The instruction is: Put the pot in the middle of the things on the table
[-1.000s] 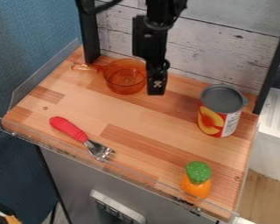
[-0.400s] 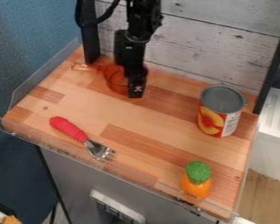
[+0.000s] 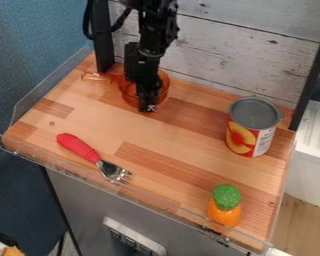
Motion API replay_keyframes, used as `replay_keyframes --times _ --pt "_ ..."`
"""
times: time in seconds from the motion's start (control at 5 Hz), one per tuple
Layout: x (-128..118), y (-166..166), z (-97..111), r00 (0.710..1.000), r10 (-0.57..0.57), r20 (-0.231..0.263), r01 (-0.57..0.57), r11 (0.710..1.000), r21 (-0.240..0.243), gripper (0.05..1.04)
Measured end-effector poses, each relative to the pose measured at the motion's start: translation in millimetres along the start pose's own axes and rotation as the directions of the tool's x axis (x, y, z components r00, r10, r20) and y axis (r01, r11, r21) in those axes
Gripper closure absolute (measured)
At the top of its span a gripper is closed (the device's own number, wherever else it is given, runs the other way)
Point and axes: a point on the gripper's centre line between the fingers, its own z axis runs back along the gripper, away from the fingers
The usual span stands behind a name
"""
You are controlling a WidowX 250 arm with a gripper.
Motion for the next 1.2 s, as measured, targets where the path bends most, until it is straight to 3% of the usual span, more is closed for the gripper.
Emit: replay_keyframes --times 0.2,0.4,0.6,1.0,1.2 --pt "3 7 1 1.000 -0.021 -0.003 0.021 1.000 0.008 0.935" --pt "2 12 5 0.999 -0.040 -0.026 0.041 0.999 0.016 1.007" --pt "4 17 16 0.996 -0.067 -0.055 0.067 0.998 0.008 1.009" --pt "18 27 42 0.982 -0.143 -0.124 0.136 0.989 -0.064 1.009" --pt "31 42 48 0.968 -0.214 -0.135 0.202 0.974 -0.100 1.009"
